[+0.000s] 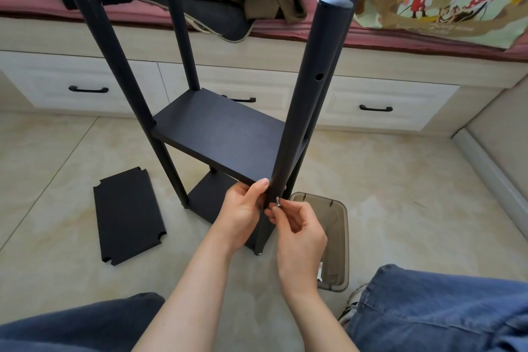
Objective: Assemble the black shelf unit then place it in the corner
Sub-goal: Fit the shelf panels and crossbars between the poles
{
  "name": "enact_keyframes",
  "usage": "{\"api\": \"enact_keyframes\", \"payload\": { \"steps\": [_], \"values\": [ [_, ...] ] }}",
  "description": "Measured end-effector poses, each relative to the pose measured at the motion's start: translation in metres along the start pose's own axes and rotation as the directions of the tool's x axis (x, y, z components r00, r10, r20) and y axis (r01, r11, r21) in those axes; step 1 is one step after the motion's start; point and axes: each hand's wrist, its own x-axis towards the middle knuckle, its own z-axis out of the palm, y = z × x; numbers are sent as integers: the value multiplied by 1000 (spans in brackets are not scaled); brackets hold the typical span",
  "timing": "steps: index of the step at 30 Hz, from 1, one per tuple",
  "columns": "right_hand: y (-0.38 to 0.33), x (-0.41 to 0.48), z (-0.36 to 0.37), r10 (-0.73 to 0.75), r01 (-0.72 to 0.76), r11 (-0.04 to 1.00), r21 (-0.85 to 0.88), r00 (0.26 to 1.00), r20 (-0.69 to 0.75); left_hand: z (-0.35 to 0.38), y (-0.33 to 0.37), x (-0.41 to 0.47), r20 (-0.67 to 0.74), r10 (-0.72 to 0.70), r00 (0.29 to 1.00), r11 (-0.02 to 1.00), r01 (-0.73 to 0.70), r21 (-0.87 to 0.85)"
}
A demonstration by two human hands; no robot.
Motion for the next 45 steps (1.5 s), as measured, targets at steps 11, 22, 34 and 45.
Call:
{"api": "enact_keyframes", "payload": {
  "steps": [11,22,34,45],
  "values": [
    [1,2,3,83,-85,977,198,996,16,10,1,-1,-101,-9,995,1000,9,1],
    [5,5,2,58,-63,976,207,998,29,9,0,4,-98,-1,995,999,-5,-53],
    [1,10,-2,57,-62,989,137,997,42,9,1,2,-48,26,999,996,-30,-88],
    [-10,20,-9,35,-30,996,-88,998,54,8,-1,4,-56,30,998,995,-36,-93]
  ]
}}
